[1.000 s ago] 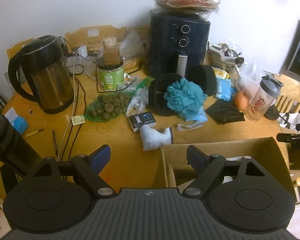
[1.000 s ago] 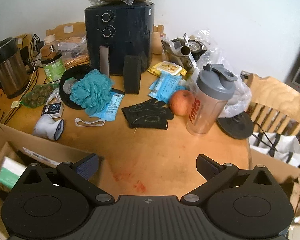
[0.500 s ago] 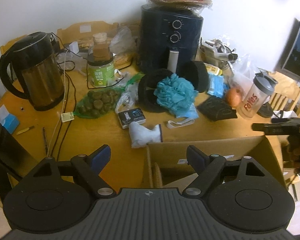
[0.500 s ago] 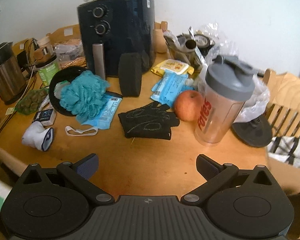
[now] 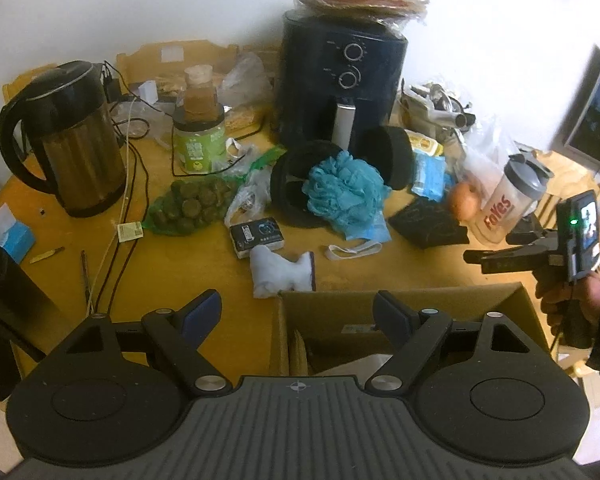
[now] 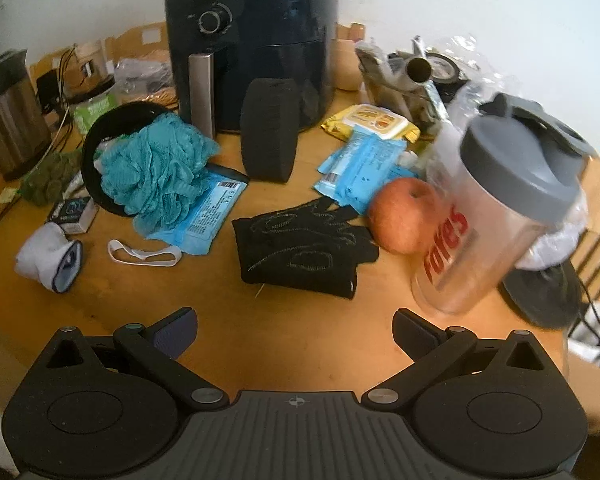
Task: Organize soft objects
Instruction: 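Move the right gripper to the black gloves and grasp them, then lift the black gloves with the right gripper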
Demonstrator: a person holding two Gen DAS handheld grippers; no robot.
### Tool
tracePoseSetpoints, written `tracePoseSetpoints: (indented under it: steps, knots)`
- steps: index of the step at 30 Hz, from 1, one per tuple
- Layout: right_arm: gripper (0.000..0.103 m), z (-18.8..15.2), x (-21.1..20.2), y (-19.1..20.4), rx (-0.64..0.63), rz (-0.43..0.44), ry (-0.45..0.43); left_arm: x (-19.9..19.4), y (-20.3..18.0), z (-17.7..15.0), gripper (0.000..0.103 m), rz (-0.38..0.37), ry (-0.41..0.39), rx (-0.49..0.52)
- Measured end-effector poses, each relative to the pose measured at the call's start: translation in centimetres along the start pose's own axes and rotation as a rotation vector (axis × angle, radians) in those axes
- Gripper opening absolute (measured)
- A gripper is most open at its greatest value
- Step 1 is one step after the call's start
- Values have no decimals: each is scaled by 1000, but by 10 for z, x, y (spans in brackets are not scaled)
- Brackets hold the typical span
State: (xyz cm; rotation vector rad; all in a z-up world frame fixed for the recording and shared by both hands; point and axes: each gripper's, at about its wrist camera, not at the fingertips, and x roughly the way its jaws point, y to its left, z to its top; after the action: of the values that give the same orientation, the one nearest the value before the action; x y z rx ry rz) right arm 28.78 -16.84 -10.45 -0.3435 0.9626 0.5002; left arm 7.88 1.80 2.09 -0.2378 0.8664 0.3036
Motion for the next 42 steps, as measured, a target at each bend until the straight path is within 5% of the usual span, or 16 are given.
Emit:
tracePoseSetpoints:
  steps: [10,18,23,27,31,36,42]
  knots:
    - [101,5,48,23,-242,-114,13,-2,9,-4,83,18,22,-62]
    - [88,-5,90,50,-512,-223,25,-5,19,-9,83,64,32,-112]
    - [78,-9,109,63,-669,-299,18,-6,25,-11,83,88,39,-137]
    - [59,-6,119,69,-757,-343,22,-6,27,-12,83,99,42,-149]
    - [47,-7,122,71,-770,-347,29,-6,28,-12,83,101,42,-158]
    - [21,-5,123,69,-742,-299,60,-5,28,-11,83,95,38,-154]
    - [9,11,112,52,-549,-236,64,-7,26,-11,83,90,23,-145]
